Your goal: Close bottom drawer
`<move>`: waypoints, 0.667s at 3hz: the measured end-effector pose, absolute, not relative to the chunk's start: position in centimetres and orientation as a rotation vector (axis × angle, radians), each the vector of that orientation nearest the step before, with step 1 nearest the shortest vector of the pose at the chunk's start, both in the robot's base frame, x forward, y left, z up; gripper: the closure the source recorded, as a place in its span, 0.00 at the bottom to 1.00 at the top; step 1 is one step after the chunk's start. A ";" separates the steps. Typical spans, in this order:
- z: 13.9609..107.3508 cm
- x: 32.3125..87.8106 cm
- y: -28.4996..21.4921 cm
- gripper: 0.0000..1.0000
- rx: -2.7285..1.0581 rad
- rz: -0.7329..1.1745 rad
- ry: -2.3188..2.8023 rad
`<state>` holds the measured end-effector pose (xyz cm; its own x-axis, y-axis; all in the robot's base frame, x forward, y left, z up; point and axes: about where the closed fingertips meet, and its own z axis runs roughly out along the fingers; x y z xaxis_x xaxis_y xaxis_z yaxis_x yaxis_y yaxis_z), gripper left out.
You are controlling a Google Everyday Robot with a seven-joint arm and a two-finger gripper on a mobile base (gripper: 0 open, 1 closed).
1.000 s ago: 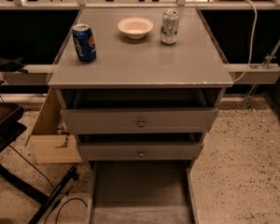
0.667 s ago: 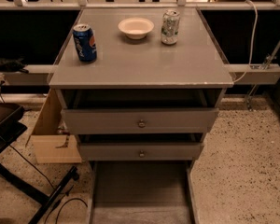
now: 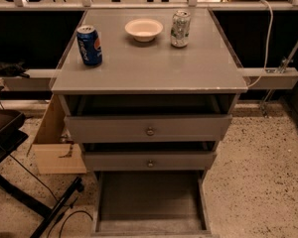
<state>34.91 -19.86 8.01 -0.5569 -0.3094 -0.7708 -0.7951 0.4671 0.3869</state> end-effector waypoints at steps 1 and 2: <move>8.0 34.8 -19.9 1.00 -0.913 1.005 2.093; 9.5 37.2 -18.5 1.00 -0.936 1.027 2.050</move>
Offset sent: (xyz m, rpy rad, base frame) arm 0.1410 0.0666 0.0832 0.1271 -0.1280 0.1272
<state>37.24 -18.46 9.52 -0.5314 -0.3032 -0.7910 -0.8151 0.4374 0.3799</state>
